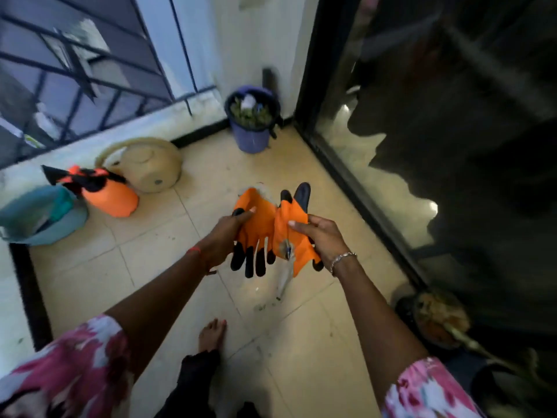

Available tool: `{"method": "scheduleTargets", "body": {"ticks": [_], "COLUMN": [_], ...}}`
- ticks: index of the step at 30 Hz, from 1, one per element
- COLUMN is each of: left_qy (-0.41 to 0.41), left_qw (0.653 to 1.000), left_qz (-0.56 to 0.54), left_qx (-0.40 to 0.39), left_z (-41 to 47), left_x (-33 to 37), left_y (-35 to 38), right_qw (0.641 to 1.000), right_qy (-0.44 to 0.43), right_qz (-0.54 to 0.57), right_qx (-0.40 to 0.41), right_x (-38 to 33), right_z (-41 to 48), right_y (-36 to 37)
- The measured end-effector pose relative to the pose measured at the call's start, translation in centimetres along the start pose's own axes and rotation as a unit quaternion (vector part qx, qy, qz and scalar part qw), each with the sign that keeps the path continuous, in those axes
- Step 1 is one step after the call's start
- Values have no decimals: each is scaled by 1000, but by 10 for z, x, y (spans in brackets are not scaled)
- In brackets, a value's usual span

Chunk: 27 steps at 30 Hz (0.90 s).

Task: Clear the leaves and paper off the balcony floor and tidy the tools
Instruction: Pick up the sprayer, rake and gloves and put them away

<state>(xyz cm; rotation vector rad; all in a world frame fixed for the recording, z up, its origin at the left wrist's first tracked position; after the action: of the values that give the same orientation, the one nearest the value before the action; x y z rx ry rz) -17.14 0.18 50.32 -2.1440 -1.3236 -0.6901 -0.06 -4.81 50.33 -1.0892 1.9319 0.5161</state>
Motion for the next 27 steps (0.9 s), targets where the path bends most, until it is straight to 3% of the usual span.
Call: {"method": "scheduleTargets", "body": {"ticks": [3,7,13,18,22,25,27], "left_qy": [43,112,137,127,121,74,63], "left_qw": [992,984,979,966,943,904,877], "left_qz": [-48,-38,-150,-215,-300,-417,-470], "left_qx": [-107,-134,20,69,80,65,84], "left_z": [-62,-115,-121,-118,-105,-90,-81], "left_x": [60,104,117,137,143,142,143], "left_y": [-28,-62,-125,-158,-175,-192,-205], "right_qw": [998,986,964,959,966,961,937], "right_qy": [-38,-64,-93,-171,-163,-114,-77], "right_qz": [-6,-55,-117,-139,-122,-92,-42], "right_qx": [-43,-144,-221,-177,-162,-233,-337], "right_x": [-75,-130,-177,-202,-214,-233,-248], "right_z": [-59,-108,-114,-102,-85,-72,-72], "right_y": [16,61,134,173,200,223,240]}}
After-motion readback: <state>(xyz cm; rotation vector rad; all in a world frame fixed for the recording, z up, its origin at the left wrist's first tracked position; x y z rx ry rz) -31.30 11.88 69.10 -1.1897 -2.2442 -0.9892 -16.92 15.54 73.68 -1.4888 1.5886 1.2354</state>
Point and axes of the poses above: each hand's wrist, its own z-axis towards the middle knuckle, its own y-axis out of the palm, x = y × z, the point moved 5 cm from there along z, towards the middle knuckle, and after that the axes turned 7 degrees about x, right-handed, at the moved point
